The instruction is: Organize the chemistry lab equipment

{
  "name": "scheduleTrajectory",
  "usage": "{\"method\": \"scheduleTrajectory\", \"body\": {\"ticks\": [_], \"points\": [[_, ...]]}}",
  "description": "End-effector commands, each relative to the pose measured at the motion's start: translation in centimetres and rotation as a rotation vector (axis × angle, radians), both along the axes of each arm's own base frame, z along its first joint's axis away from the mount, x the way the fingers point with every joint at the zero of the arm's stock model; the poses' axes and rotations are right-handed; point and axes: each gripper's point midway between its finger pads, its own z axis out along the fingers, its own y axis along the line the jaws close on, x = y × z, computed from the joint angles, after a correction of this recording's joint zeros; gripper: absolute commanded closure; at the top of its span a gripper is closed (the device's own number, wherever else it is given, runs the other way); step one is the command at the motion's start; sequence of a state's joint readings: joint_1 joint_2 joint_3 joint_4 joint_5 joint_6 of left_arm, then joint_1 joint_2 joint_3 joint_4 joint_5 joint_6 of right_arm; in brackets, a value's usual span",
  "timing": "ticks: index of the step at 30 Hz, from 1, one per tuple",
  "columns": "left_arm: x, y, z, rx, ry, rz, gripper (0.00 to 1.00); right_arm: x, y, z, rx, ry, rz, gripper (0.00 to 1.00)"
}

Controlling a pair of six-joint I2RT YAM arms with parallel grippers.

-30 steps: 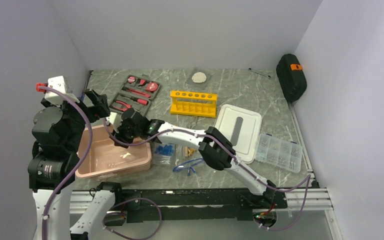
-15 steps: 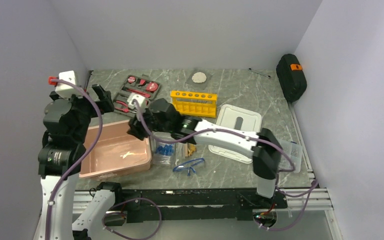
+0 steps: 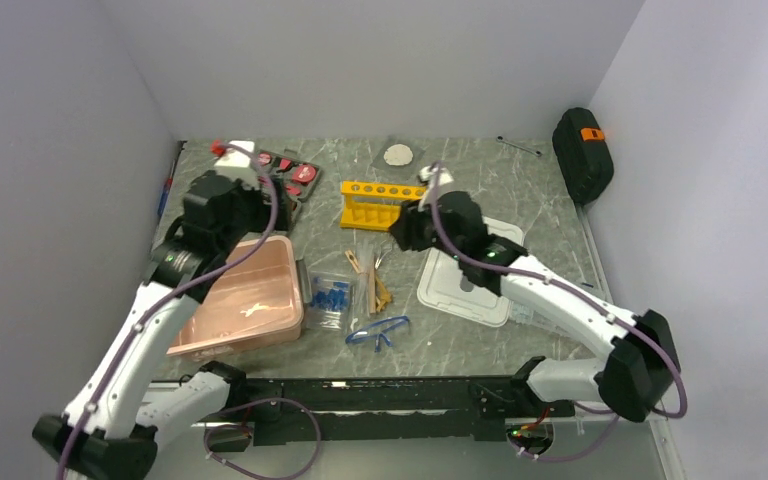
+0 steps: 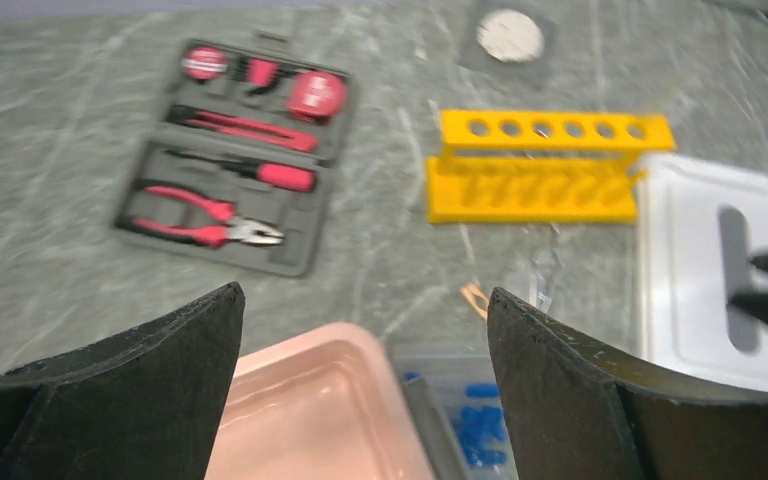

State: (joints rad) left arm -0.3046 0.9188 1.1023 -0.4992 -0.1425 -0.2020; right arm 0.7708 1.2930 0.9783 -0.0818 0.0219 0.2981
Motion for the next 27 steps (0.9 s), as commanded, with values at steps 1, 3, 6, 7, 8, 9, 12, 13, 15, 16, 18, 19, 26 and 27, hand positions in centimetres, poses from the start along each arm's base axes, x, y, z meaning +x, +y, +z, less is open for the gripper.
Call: {"method": "scheduleTrajectory", "body": {"ticks": [1,3,6,7,8,9,12,13,15,16,18,19,26,27], "points": [[1.3,-5.9,0.9,-0.022,-0.004,-0.173,0.09,2.4,-5.7,1.5,0.090,-0.001,-0.199,0.51],[1.6,-8.3,-0.3,-0.014,0.041,-0.234,0.11,3.3,-8.5,1.4,0.099,0.001,-0.276,0.51],[1.8,-11.2,-2.9,0.010,0.123,-0.302,0.13,4.5,-13.2,1.0,0.118,0.002,-0.409,0.50],[1.9,-11.9,-4.0,0.018,0.157,-0.316,0.14,4.7,-14.8,0.9,0.125,0.000,-0.455,0.50],[1.8,-12.7,-5.1,0.026,0.188,-0.332,0.14,4.8,-16.1,0.9,0.135,-0.002,-0.494,0.50],[1.7,-13.4,-6.1,0.036,0.212,-0.350,0.16,4.7,-17.4,1.0,0.147,-0.006,-0.525,0.50],[1.2,-15.6,-9.4,0.069,0.295,-0.404,0.18,4.4,-20.2,0.7,0.164,-0.020,-0.602,0.48],[1.0,-16.3,-10.7,0.080,0.329,-0.428,0.20,4.2,-20.8,0.7,0.167,-0.026,-0.618,0.47],[0.5,-17.3,-13.1,0.116,0.404,-0.459,0.25,3.8,-21.6,0.5,0.171,-0.041,-0.640,0.44],[0.1,-17.8,-14.4,0.132,0.447,-0.482,0.27,3.7,-21.9,0.6,0.175,-0.048,-0.646,0.43],[-0.3,-18.5,-16.4,0.152,0.512,-0.504,0.31,3.5,-22.3,0.7,0.177,-0.057,-0.654,0.42],[-0.6,-18.8,-17.4,0.158,0.542,-0.513,0.32,3.4,-22.4,0.7,0.178,-0.060,-0.657,0.42],[-1.0,-19.6,-21.6,0.166,0.658,-0.520,0.37,3.3,-22.5,0.4,0.178,-0.054,-0.654,0.41],[-1.0,-19.7,-21.9,0.162,0.664,-0.520,0.38,3.3,-22.5,0.4,0.180,-0.054,-0.654,0.41]]}}
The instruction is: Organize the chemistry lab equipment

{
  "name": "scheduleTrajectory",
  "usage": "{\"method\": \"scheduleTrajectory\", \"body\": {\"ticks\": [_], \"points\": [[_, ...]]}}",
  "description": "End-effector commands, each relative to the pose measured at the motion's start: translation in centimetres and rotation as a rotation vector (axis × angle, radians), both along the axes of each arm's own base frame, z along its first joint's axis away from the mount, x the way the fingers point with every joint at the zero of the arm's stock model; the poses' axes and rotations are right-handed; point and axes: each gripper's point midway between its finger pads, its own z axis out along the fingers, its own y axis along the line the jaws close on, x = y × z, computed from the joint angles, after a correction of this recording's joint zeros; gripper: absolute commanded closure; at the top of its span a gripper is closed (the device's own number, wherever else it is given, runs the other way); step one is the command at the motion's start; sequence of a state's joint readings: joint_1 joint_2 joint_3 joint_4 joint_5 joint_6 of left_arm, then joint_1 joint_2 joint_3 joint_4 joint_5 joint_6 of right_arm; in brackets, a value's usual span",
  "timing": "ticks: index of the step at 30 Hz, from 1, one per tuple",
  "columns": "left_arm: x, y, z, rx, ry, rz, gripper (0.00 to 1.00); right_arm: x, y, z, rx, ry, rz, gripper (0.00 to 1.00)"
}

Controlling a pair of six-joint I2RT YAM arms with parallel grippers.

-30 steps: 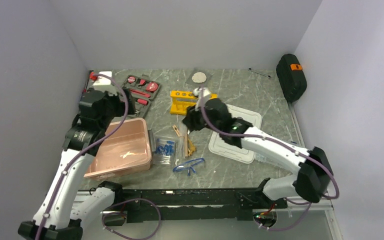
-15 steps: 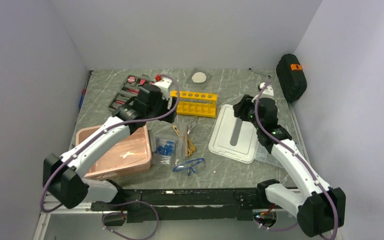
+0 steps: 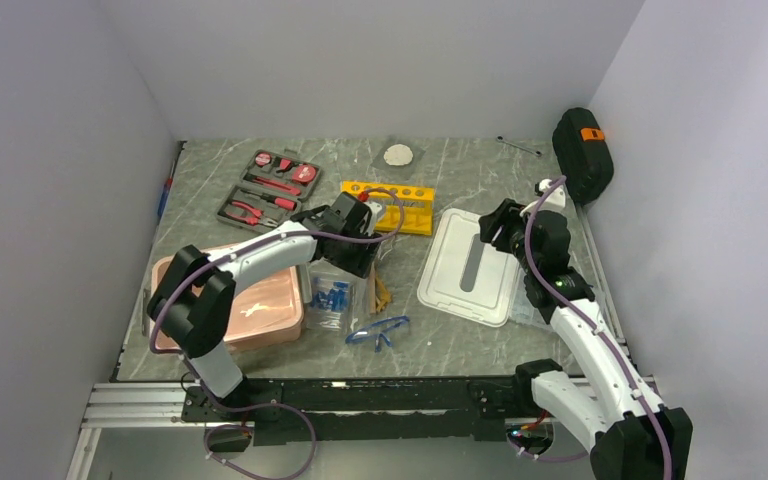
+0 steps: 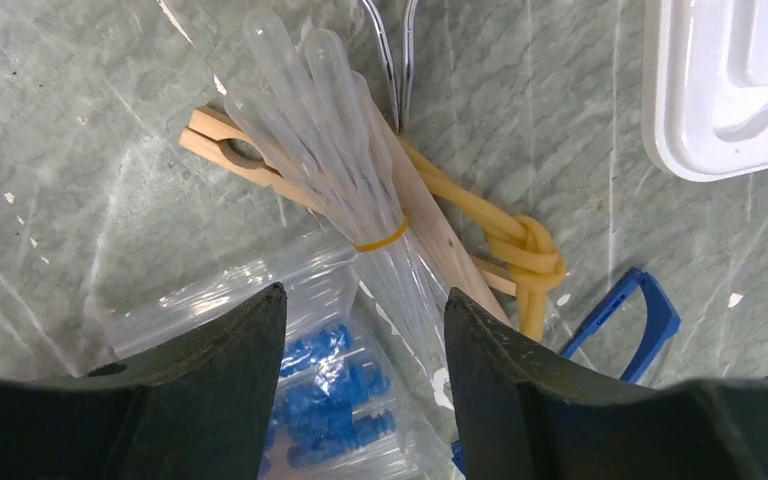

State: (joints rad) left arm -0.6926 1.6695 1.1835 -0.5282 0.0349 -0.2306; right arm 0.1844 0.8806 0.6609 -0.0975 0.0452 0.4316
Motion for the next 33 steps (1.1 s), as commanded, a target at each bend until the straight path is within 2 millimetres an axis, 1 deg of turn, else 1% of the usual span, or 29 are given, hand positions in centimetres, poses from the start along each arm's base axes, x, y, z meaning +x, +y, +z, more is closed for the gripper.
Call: {"method": "scheduleTrajectory", "body": {"ticks": [1,2,4,5,10,14,21,26,31,33], "points": [[0.5,-1.7,0.6,-0.062,0.009,-0.001,0.38,0.2,0.0,1.1,0.024,-0.043,-0.001,0.41],[0.5,-1.8,0.2,-0.061,0.020,-0.001,0.40,0.2,0.0,1.1,0.026,-0.043,0.000,0.41],[0.6,-2.1,-0.3,-0.055,0.040,-0.005,0.48,0.1,0.1,1.1,0.029,-0.043,0.003,0.41],[0.6,-2.1,-0.5,-0.052,0.046,-0.004,0.49,0.1,0.1,1.1,0.030,-0.043,0.005,0.41],[0.5,-2.5,-1.1,-0.069,0.073,0.001,0.48,-0.1,0.0,1.0,0.027,-0.042,-0.001,0.41],[0.9,-2.5,-1.6,-0.081,0.093,0.018,0.48,-0.1,0.0,1.1,0.030,-0.044,0.002,0.41],[1.8,-2.3,-1.8,-0.110,0.109,0.050,0.52,-0.2,0.1,1.0,0.032,-0.043,0.003,0.41],[1.9,-2.4,-2.6,-0.100,0.126,0.054,0.54,-0.2,0.1,0.9,0.032,-0.040,0.006,0.41],[1.9,-3.1,-2.6,-0.130,0.136,0.047,0.54,-0.2,0.0,0.8,0.029,-0.040,0.002,0.41],[1.9,-2.9,-3.0,-0.115,0.147,0.051,0.55,-0.2,0.1,0.7,0.030,-0.036,0.006,0.41]]}}
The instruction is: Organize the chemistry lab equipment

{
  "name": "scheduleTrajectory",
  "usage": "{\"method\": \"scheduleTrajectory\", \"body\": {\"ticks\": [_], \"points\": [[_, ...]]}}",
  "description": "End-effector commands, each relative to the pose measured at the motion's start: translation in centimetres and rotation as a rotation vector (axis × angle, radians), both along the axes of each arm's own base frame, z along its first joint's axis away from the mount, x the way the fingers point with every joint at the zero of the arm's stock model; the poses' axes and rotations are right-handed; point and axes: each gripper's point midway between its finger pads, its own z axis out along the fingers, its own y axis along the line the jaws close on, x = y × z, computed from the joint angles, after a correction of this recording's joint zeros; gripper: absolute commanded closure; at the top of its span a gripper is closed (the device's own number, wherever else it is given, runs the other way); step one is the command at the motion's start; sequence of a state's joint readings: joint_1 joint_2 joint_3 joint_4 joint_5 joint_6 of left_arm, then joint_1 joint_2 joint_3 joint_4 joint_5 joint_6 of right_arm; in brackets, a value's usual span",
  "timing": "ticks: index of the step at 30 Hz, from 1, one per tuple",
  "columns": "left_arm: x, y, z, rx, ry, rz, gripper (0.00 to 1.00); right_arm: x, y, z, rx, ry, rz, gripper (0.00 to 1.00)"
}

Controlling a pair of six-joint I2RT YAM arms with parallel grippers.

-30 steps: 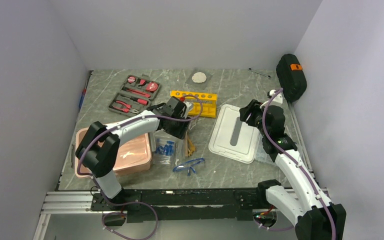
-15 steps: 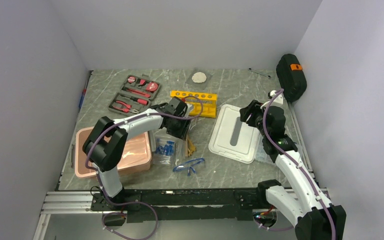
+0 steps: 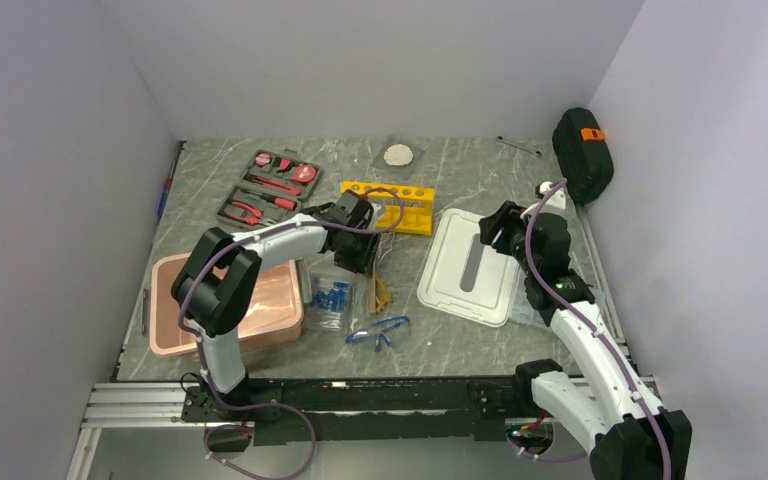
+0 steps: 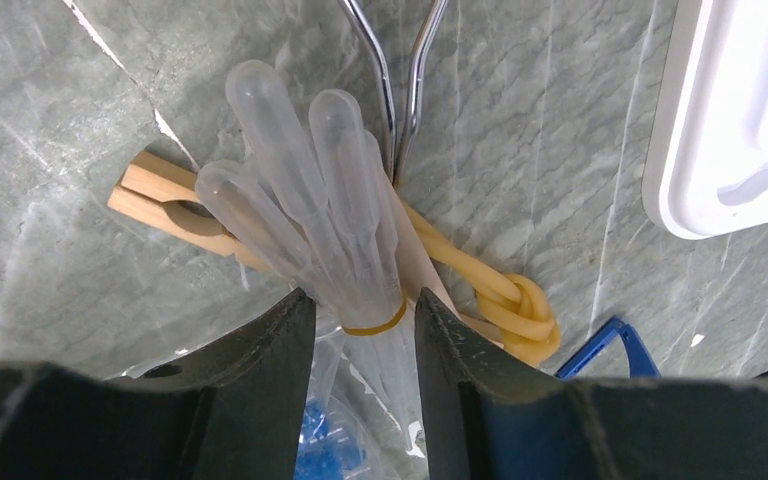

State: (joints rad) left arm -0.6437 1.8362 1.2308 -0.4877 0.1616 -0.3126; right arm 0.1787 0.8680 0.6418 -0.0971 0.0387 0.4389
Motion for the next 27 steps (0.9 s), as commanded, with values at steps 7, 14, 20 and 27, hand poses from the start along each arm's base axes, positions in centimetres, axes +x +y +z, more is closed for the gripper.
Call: {"method": "scheduleTrajectory", "body": {"ticks": [7,14,20,27], "points": [[1.0,-1.4,0.1,-0.051,0.013,0.017,0.60,0.0,0.1,1.3,0.022,-0.046,0.006,0.41],[0.8,-1.0,-0.7,-0.044,0.043,0.037,0.69,-0.2,-0.1,1.5,0.017,-0.053,-0.004,0.41],[0.7,-1.1,-0.3,-0.068,0.041,0.052,0.91,-0.3,-0.3,1.4,0.006,-0.050,-0.008,0.41],[1.0,-1.1,2.1,-0.114,-0.025,0.061,1.00,-0.5,-0.5,1.6,0.002,-0.054,-0.017,0.41]]}}
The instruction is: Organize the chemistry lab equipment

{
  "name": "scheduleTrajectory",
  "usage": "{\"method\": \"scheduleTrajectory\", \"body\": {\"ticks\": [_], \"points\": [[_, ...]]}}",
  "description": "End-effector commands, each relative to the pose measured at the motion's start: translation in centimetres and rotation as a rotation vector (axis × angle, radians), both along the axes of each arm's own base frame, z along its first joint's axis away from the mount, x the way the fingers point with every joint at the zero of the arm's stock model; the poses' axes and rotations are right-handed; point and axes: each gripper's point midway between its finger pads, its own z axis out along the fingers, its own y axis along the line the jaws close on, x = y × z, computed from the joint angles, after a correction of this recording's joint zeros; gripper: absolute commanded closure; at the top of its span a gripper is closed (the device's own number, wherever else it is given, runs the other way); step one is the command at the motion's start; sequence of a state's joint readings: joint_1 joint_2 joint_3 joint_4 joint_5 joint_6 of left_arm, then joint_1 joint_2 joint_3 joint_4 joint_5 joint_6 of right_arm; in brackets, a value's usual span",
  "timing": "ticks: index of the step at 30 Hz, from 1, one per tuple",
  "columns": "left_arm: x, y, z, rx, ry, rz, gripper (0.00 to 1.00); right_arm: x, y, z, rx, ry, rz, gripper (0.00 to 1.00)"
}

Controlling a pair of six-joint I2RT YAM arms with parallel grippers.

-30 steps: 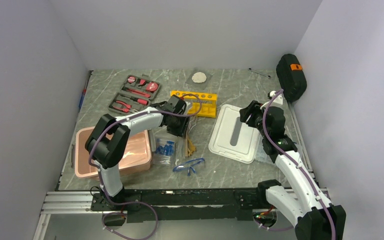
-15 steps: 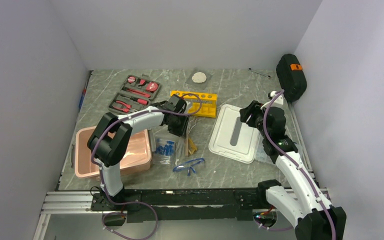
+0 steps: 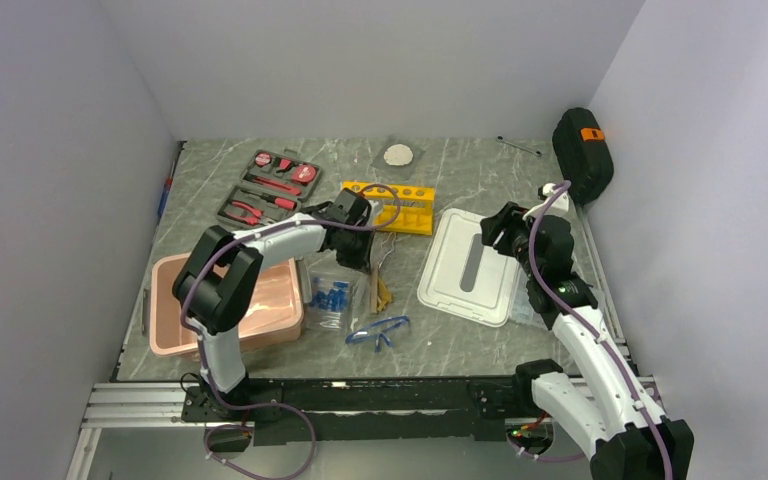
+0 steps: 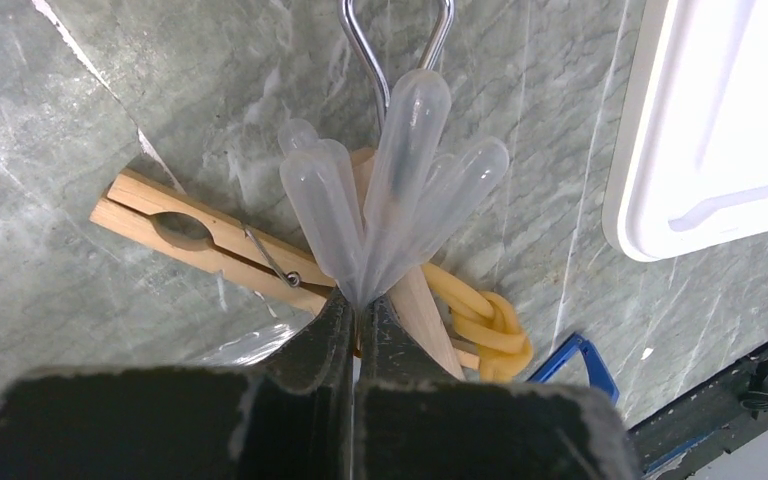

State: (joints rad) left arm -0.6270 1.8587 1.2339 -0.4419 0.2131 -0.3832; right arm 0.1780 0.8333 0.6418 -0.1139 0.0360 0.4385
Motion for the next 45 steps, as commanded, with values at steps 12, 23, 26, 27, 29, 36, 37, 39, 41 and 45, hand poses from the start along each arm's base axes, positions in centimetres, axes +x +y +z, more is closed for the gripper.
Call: {"method": "scheduleTrajectory", "body": {"ticks": [12,23,26,27,29,36,37,39,41,45], "points": [[0.8,2.5,13.7,-0.152,-0.394,0.091,1.00,-0.3,-1.0,1.6,-0.019,-0.044,-0.039,0.41],[-0.6,11.5,22.1,-0.192,-0.551,0.390,1.00,-0.1,-0.7,1.7,-0.007,-0.046,-0.033,0.41],[-0.9,16.0,22.0,-0.262,-0.548,0.582,1.00,-0.1,-0.8,1.7,-0.010,-0.049,-0.036,0.41],[-1.1,17.1,22.0,-0.266,-0.562,0.629,1.00,-0.1,-0.9,1.7,-0.011,-0.049,-0.037,0.41],[-1.8,19.1,22.4,-0.259,-0.583,0.704,1.00,-0.1,-0.9,1.7,-0.016,-0.048,-0.037,0.41],[-4.5,24.3,21.2,-0.231,-0.485,1.046,1.00,0.2,-0.5,1.4,-0.001,-0.041,-0.025,0.41],[-5.1,24.6,20.6,-0.227,-0.452,1.094,1.00,0.2,-0.5,1.3,-0.002,-0.039,-0.024,0.41],[-6.1,25.3,19.7,-0.236,-0.416,1.174,1.00,0.2,-0.5,1.2,-0.004,-0.033,-0.026,0.41],[-6.8,26.0,18.7,-0.238,-0.390,1.259,1.00,0.2,-0.5,1.3,-0.004,-0.037,-0.025,0.41],[-7.7,26.9,16.5,-0.224,-0.320,1.369,1.00,0.1,-0.5,1.4,-0.002,-0.039,-0.023,0.41]]}}
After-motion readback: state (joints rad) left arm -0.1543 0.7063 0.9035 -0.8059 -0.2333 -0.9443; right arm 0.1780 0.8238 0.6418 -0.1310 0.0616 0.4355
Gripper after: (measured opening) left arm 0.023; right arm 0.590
